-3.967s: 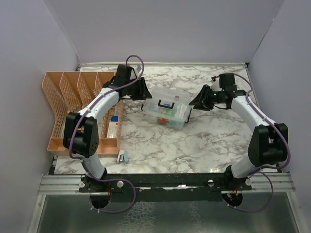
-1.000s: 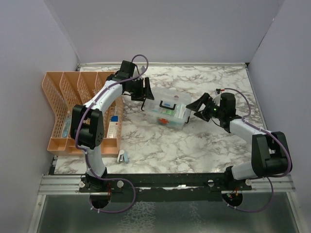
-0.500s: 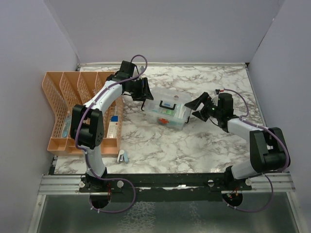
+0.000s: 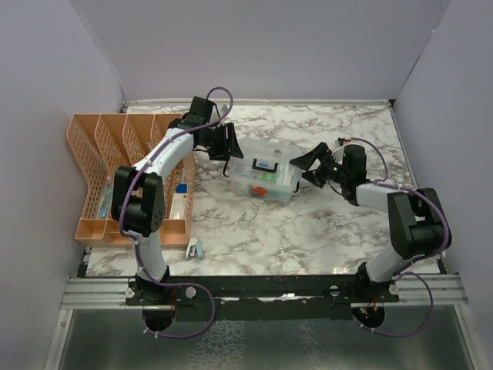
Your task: Organize the medicine kit
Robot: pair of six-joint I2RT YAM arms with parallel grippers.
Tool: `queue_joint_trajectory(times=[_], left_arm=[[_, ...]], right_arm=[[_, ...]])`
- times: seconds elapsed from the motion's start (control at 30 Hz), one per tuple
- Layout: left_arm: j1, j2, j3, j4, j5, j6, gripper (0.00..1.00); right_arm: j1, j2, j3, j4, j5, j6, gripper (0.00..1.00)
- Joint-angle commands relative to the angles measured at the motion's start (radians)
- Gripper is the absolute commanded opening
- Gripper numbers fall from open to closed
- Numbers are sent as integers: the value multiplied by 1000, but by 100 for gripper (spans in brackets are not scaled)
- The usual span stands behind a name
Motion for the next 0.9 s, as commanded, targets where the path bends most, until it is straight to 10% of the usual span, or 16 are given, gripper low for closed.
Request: queue_joint_trajectory(times=[0.0, 0.4, 0.87], left_arm=[[-2, 36, -22, -28, -7, 7, 55], [-2, 29, -19, -28, -20, 9, 56], [-3, 29, -11, -27, -45, 12, 53]], right_arm=[[11, 66, -10, -27, 6, -42, 90], [11, 9, 7, -60, -28, -93, 86], [11, -71, 145, -449, 85, -136, 56]])
